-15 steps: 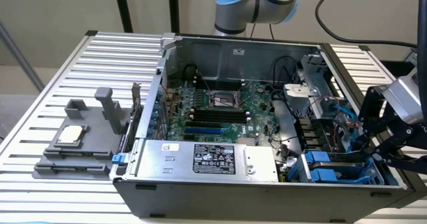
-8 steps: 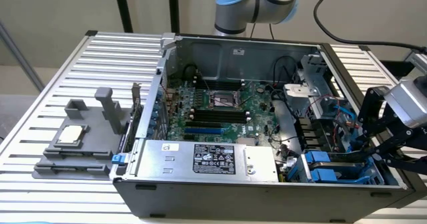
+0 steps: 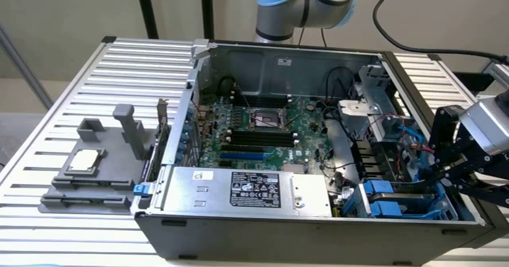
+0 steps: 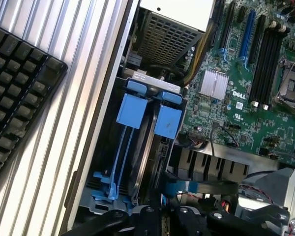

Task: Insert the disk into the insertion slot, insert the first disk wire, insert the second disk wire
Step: 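Insert the first disk wire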

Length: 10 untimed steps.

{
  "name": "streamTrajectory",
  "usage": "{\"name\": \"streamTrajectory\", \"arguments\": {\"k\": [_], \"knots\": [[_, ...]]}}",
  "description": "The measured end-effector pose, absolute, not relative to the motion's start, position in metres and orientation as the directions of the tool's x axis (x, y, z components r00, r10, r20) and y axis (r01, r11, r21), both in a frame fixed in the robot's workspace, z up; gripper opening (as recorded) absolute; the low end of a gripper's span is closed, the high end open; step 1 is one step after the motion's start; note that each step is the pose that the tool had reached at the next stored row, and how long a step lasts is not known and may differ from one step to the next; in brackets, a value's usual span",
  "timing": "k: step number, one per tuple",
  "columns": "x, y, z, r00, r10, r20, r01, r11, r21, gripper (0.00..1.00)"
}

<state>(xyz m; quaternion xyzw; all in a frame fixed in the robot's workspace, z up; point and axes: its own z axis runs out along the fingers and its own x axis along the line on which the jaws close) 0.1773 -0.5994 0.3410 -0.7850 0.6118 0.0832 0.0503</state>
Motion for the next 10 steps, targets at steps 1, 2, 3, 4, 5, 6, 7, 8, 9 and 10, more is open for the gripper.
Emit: {"name": "streamTrajectory", "arguments": {"k": [1,2,3,4,5,6,7,8,9,10], "knots": [[0.177,-0.599,0.341,0.238,-0.952,-0.192,-0.969,-0.246,0.023,0.17],[0.176,-0.599,0.342,0.238,-0.952,-0.192,-0.969,-0.246,0.023,0.17],[0.174,-0.599,0.343,0.237,-0.952,-0.192,-0.969,-0.246,0.023,0.17],[0.173,-0.599,0.344,0.237,-0.952,-0.193,-0.969,-0.246,0.024,0.17],[0.170,-0.599,0.345,0.237,-0.952,-0.193,-0.969,-0.246,0.026,0.17],[0.168,-0.599,0.346,0.236,-0.952,-0.194,-0.969,-0.246,0.029,0.17],[0.166,-0.599,0.346,0.235,-0.952,-0.196,-0.969,-0.246,0.034,0.17],[0.165,-0.599,0.346,0.234,-0.952,-0.199,-0.968,-0.246,0.041,0.17],[0.164,-0.599,0.346,0.232,-0.951,-0.202,-0.968,-0.247,0.049,0.17],[0.164,-0.599,0.346,0.230,-0.951,-0.206,-0.967,-0.246,0.059,0.17]]}}
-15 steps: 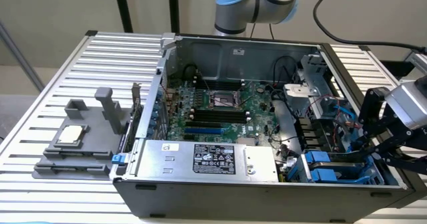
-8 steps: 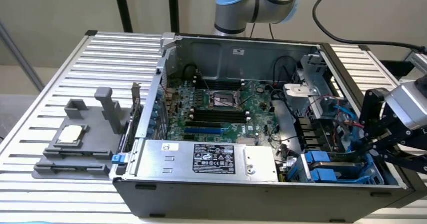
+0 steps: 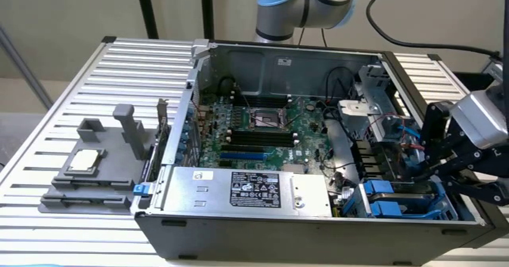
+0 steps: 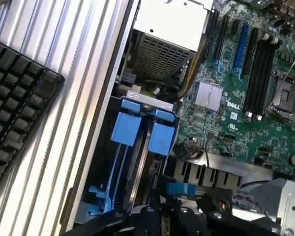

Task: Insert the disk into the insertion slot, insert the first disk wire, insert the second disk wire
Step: 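Insert the first disk wire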

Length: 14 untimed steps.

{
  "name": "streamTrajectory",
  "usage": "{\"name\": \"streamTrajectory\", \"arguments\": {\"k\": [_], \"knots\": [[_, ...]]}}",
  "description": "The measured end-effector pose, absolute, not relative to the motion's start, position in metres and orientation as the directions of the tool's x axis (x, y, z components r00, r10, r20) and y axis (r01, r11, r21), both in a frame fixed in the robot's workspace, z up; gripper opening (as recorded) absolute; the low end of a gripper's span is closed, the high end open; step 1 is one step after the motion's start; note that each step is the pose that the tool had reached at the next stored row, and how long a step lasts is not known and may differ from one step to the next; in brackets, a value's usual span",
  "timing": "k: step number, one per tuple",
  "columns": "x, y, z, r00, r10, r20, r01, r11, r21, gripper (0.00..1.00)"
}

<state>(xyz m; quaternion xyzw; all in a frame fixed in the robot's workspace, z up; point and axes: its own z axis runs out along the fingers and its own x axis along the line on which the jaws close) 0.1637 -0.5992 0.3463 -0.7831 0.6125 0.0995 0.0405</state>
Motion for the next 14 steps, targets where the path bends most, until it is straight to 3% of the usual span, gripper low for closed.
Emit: {"name": "streamTrajectory", "arguments": {"k": [7,14], "knots": [[0.1634,-0.5992,0.3463,0.187,-0.957,-0.222,-0.967,-0.220,0.131,0.17],[0.1636,-0.5993,0.3448,0.119,-0.971,-0.209,-0.979,-0.150,0.138,0.17]]}}
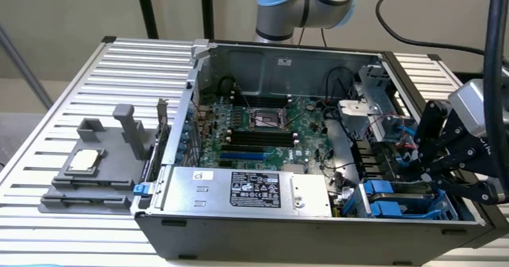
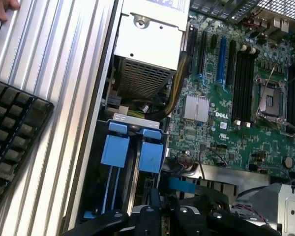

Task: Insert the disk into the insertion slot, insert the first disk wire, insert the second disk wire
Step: 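Insert the first disk wire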

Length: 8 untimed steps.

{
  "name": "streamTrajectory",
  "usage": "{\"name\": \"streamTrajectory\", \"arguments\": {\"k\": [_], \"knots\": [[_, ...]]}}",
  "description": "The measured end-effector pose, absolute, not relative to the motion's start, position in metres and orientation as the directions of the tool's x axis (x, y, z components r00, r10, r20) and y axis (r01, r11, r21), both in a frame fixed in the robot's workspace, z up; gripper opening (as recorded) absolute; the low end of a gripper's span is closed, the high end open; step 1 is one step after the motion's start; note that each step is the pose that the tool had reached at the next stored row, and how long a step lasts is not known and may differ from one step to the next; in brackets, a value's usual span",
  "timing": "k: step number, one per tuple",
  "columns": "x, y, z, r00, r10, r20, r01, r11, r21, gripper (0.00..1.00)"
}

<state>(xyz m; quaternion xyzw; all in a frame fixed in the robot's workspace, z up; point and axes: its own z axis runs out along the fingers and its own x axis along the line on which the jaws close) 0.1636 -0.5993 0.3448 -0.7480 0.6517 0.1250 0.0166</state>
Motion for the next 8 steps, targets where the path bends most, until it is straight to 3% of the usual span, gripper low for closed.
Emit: {"name": "streamTrajectory", "arguments": {"k": [8], "knots": [[0.1636,-0.5992,0.3432,0.048,-0.981,-0.189,-0.987,-0.075,0.140,0.17]]}}
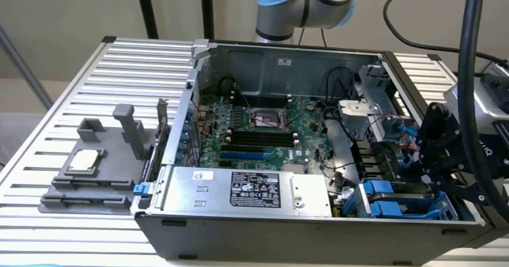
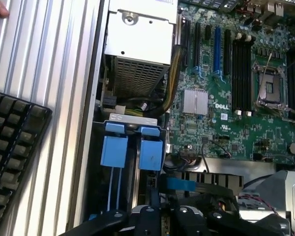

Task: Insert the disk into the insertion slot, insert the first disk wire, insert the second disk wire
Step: 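Insert the first disk wire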

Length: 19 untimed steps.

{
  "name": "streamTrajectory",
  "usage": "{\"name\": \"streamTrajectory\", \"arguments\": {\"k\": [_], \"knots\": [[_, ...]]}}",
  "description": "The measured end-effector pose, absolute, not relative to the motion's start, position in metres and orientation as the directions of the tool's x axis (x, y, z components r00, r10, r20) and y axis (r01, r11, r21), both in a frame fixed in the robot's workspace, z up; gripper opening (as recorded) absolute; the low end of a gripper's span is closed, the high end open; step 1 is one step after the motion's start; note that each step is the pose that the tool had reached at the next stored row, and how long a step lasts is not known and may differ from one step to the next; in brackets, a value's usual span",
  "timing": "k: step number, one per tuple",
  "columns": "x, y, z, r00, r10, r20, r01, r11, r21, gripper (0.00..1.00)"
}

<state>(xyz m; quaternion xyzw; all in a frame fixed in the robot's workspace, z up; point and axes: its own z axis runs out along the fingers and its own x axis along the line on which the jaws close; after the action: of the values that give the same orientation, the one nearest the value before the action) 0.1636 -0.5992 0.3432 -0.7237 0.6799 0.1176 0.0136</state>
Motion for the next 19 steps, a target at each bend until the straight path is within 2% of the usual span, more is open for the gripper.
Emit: {"name": "streamTrajectory", "arguments": {"k": [13,19], "knots": [[0.1653,-0.5993,0.3420,-0.035,-0.991,-0.133,-0.990,0.016,0.144,0.17],[0.1667,-0.5992,0.3400,-0.041,-0.992,-0.123,-0.986,0.020,0.166,0.17]]}}
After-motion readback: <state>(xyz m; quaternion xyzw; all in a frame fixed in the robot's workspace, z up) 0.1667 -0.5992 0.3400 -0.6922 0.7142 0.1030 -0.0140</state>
